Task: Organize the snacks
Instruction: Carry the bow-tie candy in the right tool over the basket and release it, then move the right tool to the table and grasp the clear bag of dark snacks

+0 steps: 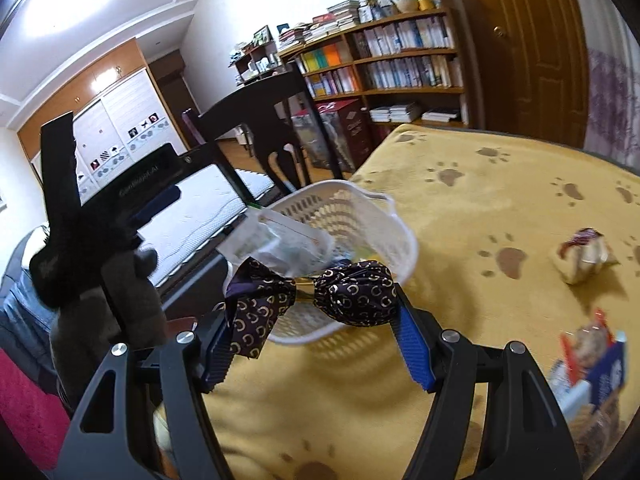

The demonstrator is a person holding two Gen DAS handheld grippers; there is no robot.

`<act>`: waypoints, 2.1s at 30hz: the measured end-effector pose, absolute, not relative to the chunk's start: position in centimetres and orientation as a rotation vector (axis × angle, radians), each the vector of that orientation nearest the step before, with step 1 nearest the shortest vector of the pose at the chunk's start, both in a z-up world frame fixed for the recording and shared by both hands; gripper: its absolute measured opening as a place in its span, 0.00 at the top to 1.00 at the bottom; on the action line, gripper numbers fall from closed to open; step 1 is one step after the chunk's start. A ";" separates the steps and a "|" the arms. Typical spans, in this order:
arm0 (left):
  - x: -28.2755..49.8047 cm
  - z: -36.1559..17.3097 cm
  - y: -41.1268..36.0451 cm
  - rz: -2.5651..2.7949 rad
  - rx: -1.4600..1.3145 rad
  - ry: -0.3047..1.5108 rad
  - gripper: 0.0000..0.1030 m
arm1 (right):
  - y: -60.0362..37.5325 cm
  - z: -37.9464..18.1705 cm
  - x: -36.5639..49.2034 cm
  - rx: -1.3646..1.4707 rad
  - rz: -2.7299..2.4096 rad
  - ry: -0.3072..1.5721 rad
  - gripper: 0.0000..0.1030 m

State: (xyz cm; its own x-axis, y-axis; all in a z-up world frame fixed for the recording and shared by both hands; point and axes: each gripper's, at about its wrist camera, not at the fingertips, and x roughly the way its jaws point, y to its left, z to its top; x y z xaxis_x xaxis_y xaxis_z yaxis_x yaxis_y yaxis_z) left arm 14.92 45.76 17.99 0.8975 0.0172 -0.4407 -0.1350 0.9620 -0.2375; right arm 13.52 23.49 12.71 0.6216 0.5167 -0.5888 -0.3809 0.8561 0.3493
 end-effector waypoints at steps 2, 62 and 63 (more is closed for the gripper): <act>14.8 18.2 46.0 0.079 -0.273 0.446 0.18 | 24.5 12.6 14.3 0.199 0.533 0.748 0.33; 14.9 17.5 42.0 0.020 -0.207 0.484 0.04 | 12.1 8.0 10.8 0.273 0.274 0.798 0.29; 14.9 17.5 41.9 0.018 -0.205 0.486 0.04 | 11.1 7.9 10.5 0.284 0.257 0.795 0.29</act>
State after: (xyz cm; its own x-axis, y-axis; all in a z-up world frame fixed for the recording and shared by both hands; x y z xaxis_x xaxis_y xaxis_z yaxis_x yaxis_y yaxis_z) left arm 14.94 41.85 17.46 0.8845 -0.0311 -0.4655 -0.0661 0.9794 -0.1910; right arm 10.54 11.12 7.90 0.6729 0.3307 -0.6617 -0.1188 0.9312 0.3446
